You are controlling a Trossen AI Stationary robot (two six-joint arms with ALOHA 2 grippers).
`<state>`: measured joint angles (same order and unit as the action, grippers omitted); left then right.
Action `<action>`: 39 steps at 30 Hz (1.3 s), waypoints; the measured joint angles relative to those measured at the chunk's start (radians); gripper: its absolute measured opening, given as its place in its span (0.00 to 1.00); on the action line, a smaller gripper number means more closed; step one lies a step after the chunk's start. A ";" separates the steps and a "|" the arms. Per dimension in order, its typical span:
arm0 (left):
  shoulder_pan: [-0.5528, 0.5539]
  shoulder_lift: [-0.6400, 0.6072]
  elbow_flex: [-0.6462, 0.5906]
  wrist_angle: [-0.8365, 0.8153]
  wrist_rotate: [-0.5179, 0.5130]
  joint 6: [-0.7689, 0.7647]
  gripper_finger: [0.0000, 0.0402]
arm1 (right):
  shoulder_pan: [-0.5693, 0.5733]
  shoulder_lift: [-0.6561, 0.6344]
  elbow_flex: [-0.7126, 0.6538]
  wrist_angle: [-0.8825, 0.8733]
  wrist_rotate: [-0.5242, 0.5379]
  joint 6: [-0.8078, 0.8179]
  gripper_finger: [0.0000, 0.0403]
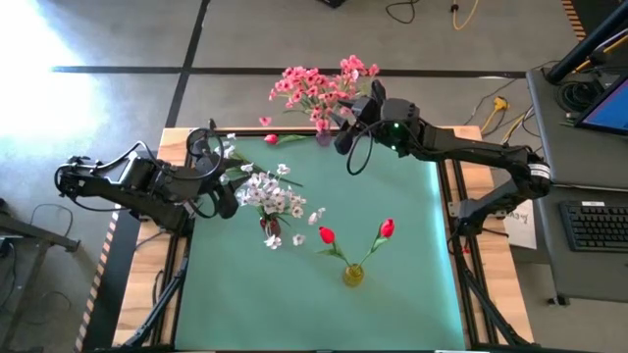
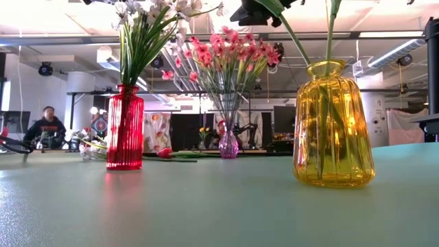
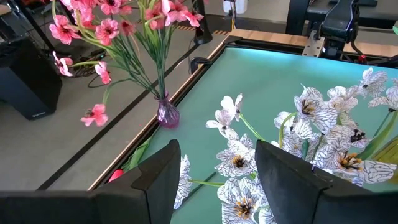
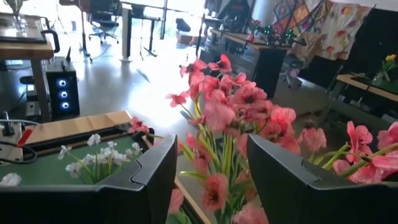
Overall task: Sort flowers into vase by color
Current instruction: Put the white flower into the red flower vase
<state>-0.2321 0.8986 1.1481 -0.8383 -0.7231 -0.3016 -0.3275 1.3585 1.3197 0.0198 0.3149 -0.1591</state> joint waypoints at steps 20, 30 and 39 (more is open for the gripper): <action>0.000 0.000 0.000 0.001 0.000 -0.013 0.48 | 0.020 -0.043 0.132 -0.069 -0.069 0.107 0.46; 0.000 0.012 0.032 0.080 0.000 -0.020 0.48 | 0.051 -0.043 0.278 -0.382 -0.088 0.140 0.46; 0.002 0.112 0.257 0.069 -0.025 0.151 0.48 | 0.082 -0.044 0.404 -0.577 -0.087 0.138 0.46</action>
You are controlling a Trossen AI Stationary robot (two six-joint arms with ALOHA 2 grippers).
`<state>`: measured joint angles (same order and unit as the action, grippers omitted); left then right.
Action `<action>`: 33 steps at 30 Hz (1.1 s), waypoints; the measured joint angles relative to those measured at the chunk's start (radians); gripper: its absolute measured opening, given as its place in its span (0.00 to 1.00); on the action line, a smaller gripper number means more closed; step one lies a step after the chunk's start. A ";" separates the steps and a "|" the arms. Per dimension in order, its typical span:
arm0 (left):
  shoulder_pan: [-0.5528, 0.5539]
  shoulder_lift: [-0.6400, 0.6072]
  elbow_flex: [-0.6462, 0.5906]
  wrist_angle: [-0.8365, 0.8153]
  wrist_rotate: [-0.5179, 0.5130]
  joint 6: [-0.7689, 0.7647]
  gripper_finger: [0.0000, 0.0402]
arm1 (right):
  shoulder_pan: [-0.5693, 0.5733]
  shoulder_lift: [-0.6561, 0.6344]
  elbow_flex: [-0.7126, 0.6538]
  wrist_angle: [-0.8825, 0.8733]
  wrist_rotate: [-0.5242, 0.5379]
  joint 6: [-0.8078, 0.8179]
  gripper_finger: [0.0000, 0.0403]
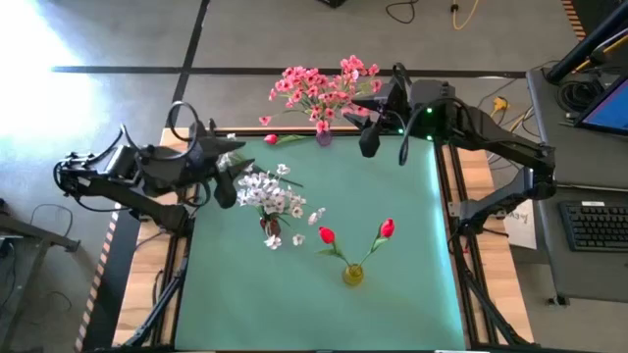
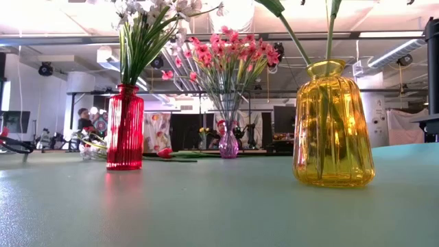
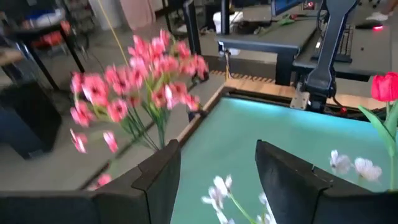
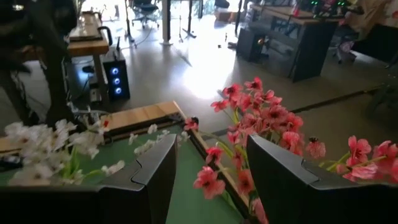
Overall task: Sort flowers into vase by color
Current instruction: Put the white flower into the red flower vase
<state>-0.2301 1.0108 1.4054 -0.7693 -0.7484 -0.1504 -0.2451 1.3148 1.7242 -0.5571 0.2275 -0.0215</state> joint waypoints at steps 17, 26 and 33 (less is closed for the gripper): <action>0.394 0.234 0.510 -0.541 0.291 0.120 0.48 | 0.018 -0.001 0.181 -0.357 0.000 0.022 0.46; 0.677 0.363 0.536 -0.798 0.577 0.414 0.48 | 0.018 -0.001 0.181 -0.404 0.001 0.049 0.46; 0.751 0.370 0.509 -0.799 0.617 0.576 0.48 | 0.018 0.000 0.181 -0.455 0.001 0.075 0.46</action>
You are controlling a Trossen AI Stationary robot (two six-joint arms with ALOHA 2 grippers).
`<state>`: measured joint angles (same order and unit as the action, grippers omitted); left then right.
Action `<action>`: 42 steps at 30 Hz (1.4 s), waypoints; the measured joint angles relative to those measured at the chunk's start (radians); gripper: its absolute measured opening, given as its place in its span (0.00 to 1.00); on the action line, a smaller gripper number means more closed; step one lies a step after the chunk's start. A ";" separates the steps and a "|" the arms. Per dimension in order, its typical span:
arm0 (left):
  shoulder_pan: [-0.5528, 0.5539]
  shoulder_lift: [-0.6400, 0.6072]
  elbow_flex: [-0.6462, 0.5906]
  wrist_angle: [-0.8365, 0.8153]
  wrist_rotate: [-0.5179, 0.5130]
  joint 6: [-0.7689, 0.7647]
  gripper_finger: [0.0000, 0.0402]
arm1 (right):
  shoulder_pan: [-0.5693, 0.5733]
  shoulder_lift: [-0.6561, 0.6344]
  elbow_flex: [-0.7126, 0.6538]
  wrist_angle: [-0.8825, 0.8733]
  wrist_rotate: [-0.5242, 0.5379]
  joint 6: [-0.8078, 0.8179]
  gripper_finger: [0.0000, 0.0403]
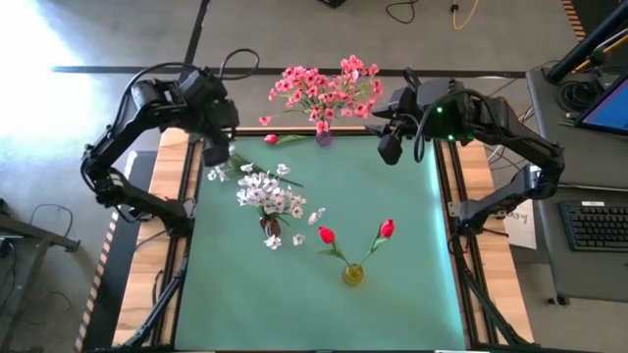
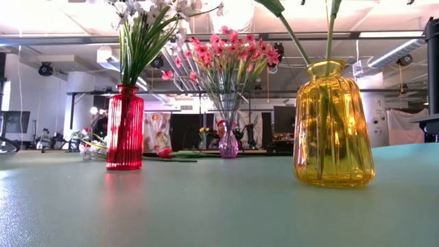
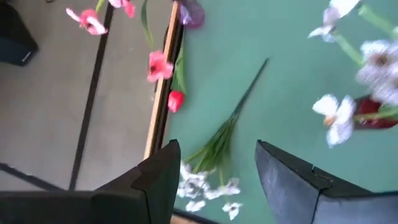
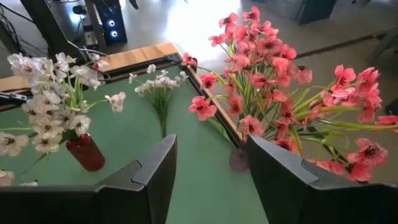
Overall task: Sort flowers into vase by color
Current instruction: Put the white flower into the red flower vase
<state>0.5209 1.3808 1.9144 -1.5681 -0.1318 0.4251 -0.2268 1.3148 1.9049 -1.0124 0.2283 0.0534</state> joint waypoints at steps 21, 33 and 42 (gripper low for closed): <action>0.227 -0.006 -0.504 0.240 0.048 0.273 0.48 | 0.000 0.000 -0.001 -0.038 -0.066 0.094 0.46; 0.227 0.003 -0.772 0.537 0.057 0.382 0.45 | 0.000 -0.011 -0.001 -0.066 -0.102 0.181 0.46; 0.227 0.006 -0.895 0.722 0.057 0.408 0.45 | 0.000 -0.006 -0.001 -0.064 -0.101 0.199 0.46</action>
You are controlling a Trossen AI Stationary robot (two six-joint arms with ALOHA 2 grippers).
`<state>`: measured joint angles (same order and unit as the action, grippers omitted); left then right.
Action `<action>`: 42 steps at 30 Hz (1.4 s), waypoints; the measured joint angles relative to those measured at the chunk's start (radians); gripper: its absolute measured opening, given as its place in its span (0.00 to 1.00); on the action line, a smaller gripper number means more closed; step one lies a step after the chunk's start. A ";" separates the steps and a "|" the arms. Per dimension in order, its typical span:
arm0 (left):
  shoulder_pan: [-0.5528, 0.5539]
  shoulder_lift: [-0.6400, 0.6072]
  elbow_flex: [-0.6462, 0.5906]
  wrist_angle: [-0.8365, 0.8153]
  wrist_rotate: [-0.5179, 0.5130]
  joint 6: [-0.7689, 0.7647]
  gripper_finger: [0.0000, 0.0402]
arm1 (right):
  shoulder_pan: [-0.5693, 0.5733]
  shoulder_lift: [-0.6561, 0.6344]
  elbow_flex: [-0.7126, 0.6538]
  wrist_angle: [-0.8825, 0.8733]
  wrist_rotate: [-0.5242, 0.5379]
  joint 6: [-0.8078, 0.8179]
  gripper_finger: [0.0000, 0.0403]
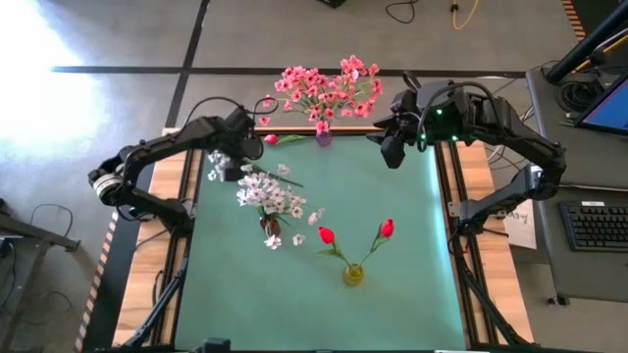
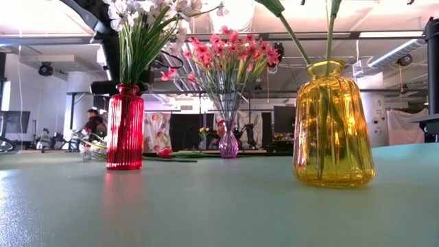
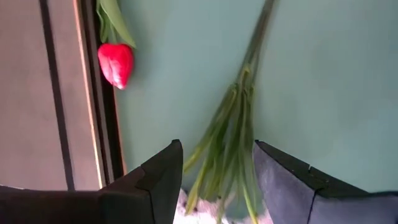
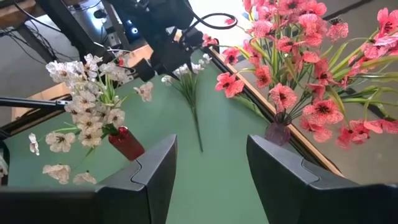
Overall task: Sort flowers into vase by color
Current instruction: Put the white flower into the red flower vase
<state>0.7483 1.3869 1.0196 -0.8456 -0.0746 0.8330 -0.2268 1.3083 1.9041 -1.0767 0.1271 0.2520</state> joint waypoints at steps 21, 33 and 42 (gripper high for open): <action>-0.001 0.131 -0.034 0.079 0.077 -0.065 0.45 | 0.000 0.000 0.000 0.003 0.000 0.002 0.46; -0.001 0.211 -0.034 0.114 0.076 -0.075 0.45 | 0.000 0.000 0.000 0.003 -0.004 0.000 0.46; -0.001 0.260 -0.034 0.144 0.053 -0.052 0.52 | 0.000 0.001 0.000 0.002 -0.004 0.002 0.46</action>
<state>0.7475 1.6468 0.9855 -0.7020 -0.0212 0.7812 -0.2268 1.3090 1.9041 -1.0743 0.1226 0.2535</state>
